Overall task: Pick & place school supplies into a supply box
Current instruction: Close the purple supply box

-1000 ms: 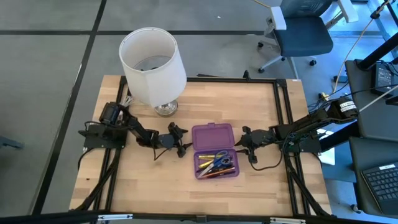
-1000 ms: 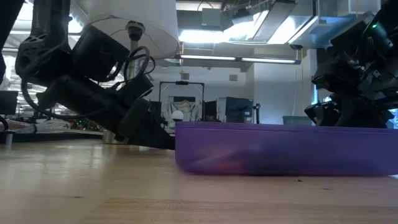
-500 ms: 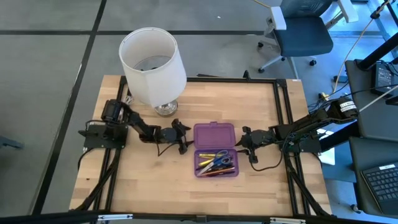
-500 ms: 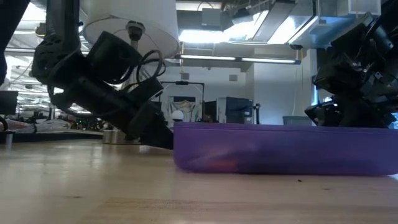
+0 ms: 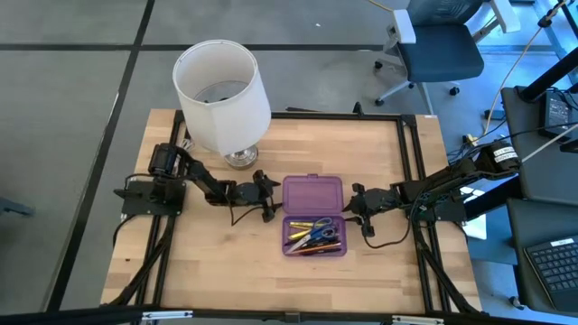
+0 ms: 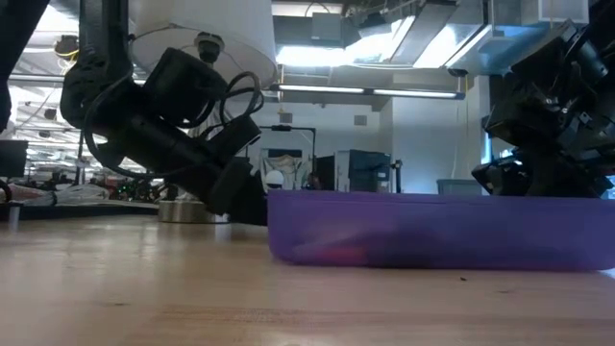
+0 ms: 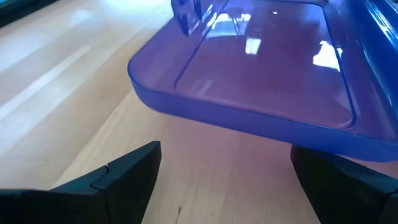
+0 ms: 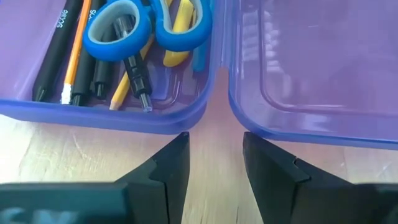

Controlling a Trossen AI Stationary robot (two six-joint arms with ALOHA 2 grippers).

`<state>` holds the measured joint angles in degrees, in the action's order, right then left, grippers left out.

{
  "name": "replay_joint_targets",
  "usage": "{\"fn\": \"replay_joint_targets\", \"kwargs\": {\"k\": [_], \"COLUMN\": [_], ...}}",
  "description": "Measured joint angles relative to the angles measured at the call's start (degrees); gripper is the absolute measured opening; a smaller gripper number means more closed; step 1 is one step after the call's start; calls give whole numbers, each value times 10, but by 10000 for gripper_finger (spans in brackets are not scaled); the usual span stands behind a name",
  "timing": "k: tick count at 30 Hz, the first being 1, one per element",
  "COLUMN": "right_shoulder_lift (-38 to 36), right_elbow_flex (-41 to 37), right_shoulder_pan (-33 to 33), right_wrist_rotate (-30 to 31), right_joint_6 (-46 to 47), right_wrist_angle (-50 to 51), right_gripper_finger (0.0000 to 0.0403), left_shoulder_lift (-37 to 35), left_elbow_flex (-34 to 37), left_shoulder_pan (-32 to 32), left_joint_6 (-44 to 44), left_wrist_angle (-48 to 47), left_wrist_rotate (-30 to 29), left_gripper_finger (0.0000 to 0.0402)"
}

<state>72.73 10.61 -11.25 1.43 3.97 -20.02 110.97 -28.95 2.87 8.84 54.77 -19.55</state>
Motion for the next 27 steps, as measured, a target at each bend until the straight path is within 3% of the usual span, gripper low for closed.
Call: {"fn": "replay_joint_targets", "kwargs": {"k": [8, 15, 23, 27], "right_shoulder_lift": [0, 0, 0, 0], "right_elbow_flex": [0, 0, 0, 0], "right_shoulder_pan": [0, 0, 0, 0], "right_wrist_rotate": [0, 0, 0, 0], "right_joint_6": [0, -1, 0, 0], "right_wrist_angle": [8, 10, 13, 18], "right_gripper_finger": [154, 154, 154, 154], "left_shoulder_lift": [0, -1, -1, -1], "left_elbow_flex": [-4, -21, -27, -27], "left_shoulder_pan": [0, -12, -7, 8], "left_joint_6": [-41, -64, -114, -154], "left_wrist_angle": [7, 8, 7, 7], "left_wrist_rotate": [14, 143, 132, 90], "left_gripper_finger": [351, 351, 351, 351]}}
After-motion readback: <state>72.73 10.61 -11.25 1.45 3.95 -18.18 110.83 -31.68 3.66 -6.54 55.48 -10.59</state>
